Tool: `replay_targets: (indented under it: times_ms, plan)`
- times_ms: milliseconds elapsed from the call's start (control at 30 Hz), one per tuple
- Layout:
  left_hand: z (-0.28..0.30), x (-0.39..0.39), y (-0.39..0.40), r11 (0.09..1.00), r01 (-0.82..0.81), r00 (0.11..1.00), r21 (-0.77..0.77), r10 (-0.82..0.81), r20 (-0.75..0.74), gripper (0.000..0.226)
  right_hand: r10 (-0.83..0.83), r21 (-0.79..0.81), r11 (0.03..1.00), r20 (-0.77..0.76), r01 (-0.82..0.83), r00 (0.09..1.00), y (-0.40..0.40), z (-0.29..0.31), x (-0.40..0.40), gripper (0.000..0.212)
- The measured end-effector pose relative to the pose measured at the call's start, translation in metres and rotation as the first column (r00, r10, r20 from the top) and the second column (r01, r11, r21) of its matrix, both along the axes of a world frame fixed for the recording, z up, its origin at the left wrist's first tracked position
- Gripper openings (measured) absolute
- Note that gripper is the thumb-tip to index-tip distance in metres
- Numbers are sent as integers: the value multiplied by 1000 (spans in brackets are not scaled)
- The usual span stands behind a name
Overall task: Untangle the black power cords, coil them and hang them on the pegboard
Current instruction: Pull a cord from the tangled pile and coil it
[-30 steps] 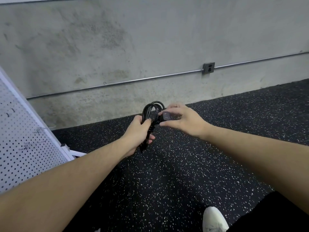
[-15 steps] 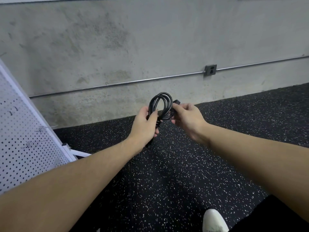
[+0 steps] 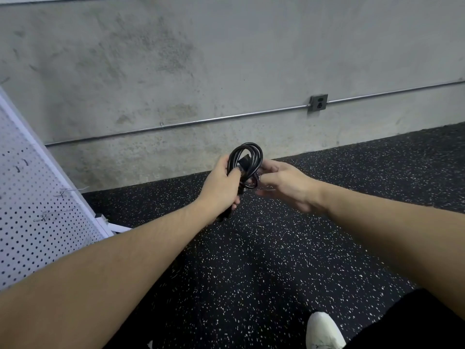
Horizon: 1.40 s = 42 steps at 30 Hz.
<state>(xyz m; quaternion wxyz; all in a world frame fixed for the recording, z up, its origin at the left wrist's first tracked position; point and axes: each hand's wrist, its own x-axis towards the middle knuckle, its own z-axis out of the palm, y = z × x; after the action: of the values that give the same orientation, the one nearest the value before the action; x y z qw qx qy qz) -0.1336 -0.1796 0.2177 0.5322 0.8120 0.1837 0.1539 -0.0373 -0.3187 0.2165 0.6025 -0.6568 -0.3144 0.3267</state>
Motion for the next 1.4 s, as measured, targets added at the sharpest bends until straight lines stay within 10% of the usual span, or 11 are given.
replay_targets:
  times_ms: [233,833,967,1133,1400]
  plan:
    - [-3,6,-8,995,40,998,88,-36,-42,32,-342,124,927,-115,355,933,13,1,-11,10]
    - [-5,4,1,969,46,995,-241,-67,-79,26,-198,233,915,-451,328,871,18,21,-15,46]
    - [-10,0,12,983,15,994,-185,-35,-103,29,-203,45,979,85,200,975,15,19,-15,45]
    - [-15,-8,24,996,62,988,-67,-71,-135,29,-125,-147,952,617,270,777,22,13,-15,42]
    - [0,-44,47,961,35,955,-274,-113,-274,39,-306,95,952,364,292,880,52,24,-38,25]
